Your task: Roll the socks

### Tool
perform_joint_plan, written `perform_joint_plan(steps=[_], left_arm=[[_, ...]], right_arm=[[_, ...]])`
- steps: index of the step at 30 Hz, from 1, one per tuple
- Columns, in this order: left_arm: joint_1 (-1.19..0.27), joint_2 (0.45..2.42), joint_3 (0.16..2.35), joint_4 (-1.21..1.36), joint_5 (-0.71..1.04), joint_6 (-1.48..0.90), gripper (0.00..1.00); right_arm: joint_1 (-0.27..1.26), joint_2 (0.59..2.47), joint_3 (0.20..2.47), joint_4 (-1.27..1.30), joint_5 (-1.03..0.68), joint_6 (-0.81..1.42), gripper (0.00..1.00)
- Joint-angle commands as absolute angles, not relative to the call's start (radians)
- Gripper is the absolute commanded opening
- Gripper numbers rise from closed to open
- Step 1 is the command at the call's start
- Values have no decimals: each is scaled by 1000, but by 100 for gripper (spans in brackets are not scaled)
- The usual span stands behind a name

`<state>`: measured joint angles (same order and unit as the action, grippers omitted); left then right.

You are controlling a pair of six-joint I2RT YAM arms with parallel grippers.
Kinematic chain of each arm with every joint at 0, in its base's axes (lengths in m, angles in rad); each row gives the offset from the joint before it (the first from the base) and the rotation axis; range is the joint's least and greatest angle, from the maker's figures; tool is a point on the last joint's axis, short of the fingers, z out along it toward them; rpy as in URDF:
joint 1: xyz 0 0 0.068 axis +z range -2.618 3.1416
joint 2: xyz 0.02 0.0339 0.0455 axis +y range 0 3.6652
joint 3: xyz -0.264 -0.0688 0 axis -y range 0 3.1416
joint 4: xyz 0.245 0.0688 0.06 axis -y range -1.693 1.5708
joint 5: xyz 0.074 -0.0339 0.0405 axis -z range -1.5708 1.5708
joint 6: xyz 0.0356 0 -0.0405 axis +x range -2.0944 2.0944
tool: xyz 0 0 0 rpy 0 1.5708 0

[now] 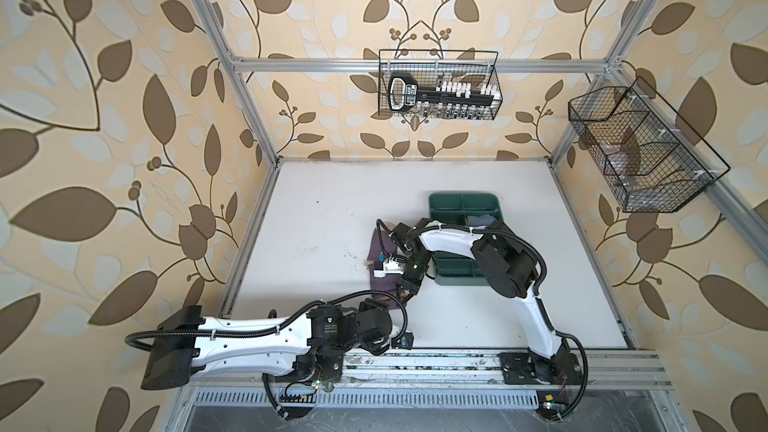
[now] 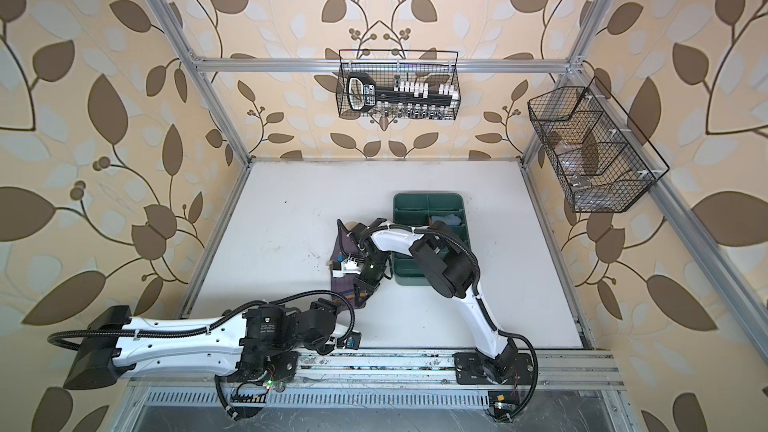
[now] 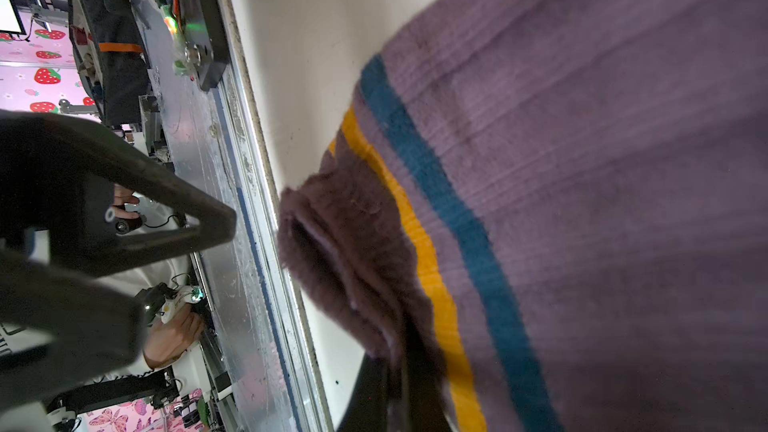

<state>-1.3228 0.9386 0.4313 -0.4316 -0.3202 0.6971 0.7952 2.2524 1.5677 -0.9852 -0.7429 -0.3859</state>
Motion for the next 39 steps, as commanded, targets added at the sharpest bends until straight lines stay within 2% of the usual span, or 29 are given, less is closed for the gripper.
perform_joint_plan(steps=[1, 5, 14, 23, 32, 39], left_arm=[[-1328, 974, 405, -296, -335, 686, 60], [-1300, 1026, 384, -213, -354, 687, 56], [-1188, 1053, 361, -148, -294, 664, 57], [-1175, 1093, 375, -152, -275, 648, 50], [-1171, 1137, 364, -98, -290, 632, 48], [-1093, 1167, 360, -81, -267, 618, 43]], right_arm=[[776, 2316, 1577, -923, -620, -412, 0], [776, 2316, 1579, -929, -620, -419, 0], [778, 2318, 1591, -934, -621, -419, 0], [779, 2330, 1605, -933, -621, -416, 0], [778, 2338, 1605, -931, -633, -411, 0], [780, 2333, 1605, -927, -644, -407, 0]])
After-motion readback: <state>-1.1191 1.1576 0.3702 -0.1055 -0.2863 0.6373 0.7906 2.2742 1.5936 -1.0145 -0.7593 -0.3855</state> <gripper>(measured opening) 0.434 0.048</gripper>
